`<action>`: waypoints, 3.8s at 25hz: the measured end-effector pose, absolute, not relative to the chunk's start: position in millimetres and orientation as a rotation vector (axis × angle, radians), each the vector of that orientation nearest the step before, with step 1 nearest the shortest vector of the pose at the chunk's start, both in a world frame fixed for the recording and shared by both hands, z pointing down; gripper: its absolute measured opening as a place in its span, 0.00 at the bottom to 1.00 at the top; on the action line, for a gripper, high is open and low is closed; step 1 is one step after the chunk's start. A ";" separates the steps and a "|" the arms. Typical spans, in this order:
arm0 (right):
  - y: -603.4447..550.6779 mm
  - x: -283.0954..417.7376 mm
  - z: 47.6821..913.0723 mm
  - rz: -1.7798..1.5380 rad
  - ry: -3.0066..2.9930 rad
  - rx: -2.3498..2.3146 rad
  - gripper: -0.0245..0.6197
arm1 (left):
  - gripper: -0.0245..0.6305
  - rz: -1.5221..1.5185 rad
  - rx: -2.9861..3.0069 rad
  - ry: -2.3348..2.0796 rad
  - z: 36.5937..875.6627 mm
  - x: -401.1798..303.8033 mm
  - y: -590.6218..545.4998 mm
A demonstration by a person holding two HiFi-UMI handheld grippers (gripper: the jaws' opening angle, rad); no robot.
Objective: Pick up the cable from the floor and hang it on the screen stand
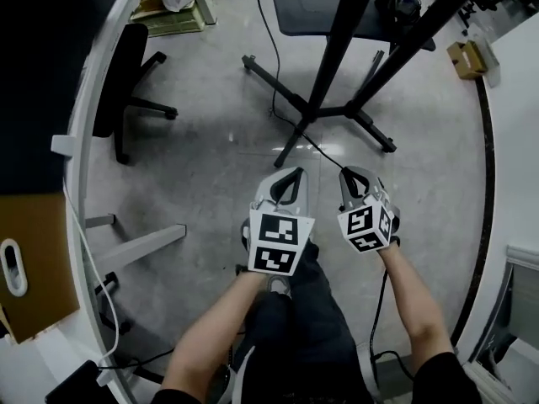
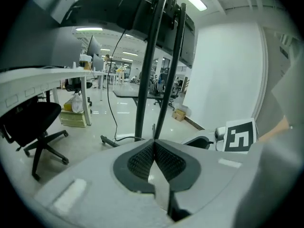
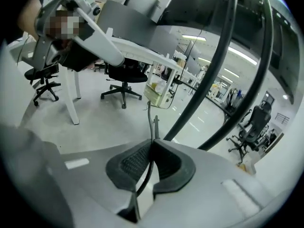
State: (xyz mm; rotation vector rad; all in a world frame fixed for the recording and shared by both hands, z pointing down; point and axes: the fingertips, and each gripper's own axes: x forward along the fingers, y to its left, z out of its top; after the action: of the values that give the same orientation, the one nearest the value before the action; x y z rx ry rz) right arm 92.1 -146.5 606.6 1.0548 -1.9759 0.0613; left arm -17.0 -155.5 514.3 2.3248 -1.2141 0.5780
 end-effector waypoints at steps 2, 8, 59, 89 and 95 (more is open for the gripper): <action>-147.6 92.0 568.3 -0.018 -1.973 1.065 0.07 | 0.04 0.558 2.343 -1.229 481.7 -21.0 -153.7; -174.0 91.8 437.4 -0.274 -1.969 1.136 0.07 | 0.04 0.483 2.447 -1.270 384.5 -18.7 -167.2; -466.6 99.4 -373.9 -1.226 -1.596 1.399 0.07 | 0.04 0.024 3.133 -1.301 -164.8 66.7 -417.1; -484.2 208.0 -476.5 -1.315 -1.346 1.568 0.07 | 0.04 -0.071 3.274 -1.259 -228.9 144.0 -425.7; -472.6 197.7 -512.4 -1.411 -1.352 1.666 0.07 | 0.04 -0.046 3.254 -1.338 -227.6 146.1 -427.4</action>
State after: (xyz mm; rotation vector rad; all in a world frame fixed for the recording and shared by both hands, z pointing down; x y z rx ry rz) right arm 197.7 -472.6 -512.4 1.6655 -1.3516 -1.4107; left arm 146.1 -427.4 -227.6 3.2538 -1.3380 -0.0456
